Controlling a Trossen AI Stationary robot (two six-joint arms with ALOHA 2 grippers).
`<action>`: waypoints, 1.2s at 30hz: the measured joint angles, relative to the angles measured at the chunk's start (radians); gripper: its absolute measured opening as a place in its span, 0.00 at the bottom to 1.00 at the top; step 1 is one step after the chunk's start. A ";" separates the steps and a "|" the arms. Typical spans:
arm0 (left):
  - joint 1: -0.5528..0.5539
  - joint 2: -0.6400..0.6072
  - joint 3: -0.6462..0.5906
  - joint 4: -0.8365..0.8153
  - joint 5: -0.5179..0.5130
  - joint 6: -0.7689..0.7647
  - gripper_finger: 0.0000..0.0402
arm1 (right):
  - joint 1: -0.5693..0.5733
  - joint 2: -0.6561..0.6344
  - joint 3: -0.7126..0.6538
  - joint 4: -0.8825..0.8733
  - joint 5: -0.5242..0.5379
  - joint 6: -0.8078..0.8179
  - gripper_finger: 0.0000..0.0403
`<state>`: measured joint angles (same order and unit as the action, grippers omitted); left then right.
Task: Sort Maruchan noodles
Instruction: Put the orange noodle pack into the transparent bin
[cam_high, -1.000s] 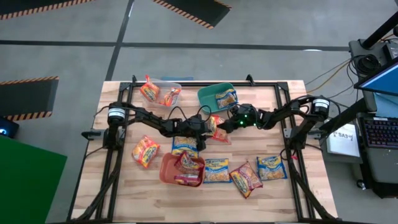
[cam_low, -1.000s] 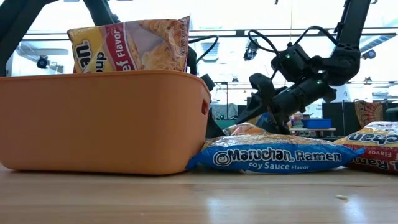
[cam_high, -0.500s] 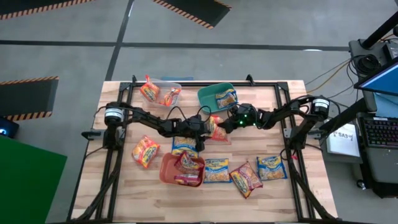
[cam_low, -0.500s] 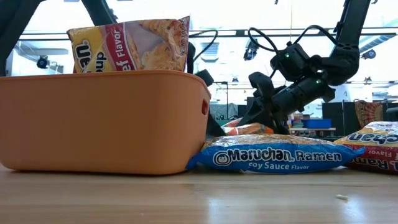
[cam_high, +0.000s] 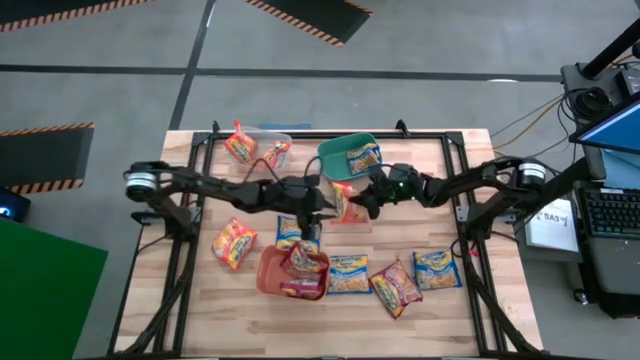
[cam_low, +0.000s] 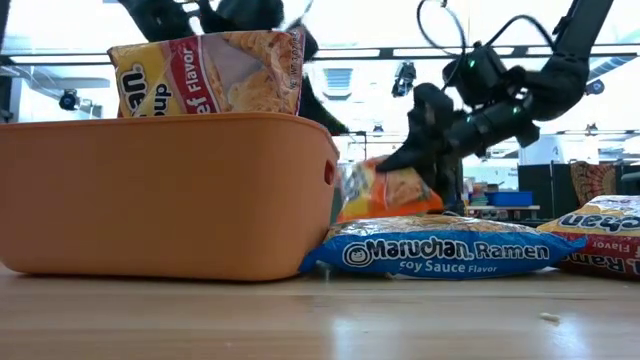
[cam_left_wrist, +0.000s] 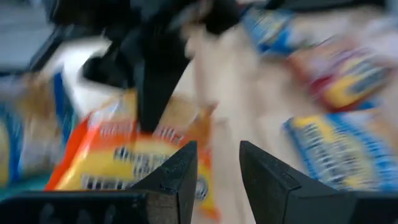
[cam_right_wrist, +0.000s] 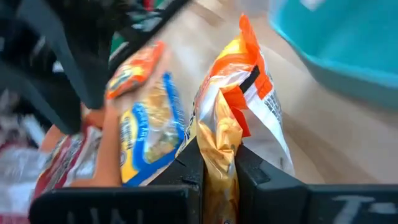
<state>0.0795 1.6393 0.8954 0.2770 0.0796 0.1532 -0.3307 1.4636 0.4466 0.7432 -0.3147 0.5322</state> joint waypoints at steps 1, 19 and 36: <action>0.000 -0.030 -0.003 0.003 0.033 0.015 0.25 | 0.010 -0.018 0.000 0.000 0.000 -0.046 0.07; 0.008 -0.307 -0.040 0.028 0.071 -0.098 0.41 | 0.181 -0.129 0.092 -0.048 0.160 -0.545 0.07; 0.019 -0.107 -0.042 0.076 -0.120 -0.114 0.76 | 0.189 -0.119 0.114 -0.064 0.160 -0.578 0.07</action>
<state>0.0982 1.5326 0.8536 0.3533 -0.0406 0.0391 -0.1417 1.3449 0.5606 0.6797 -0.1547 -0.0456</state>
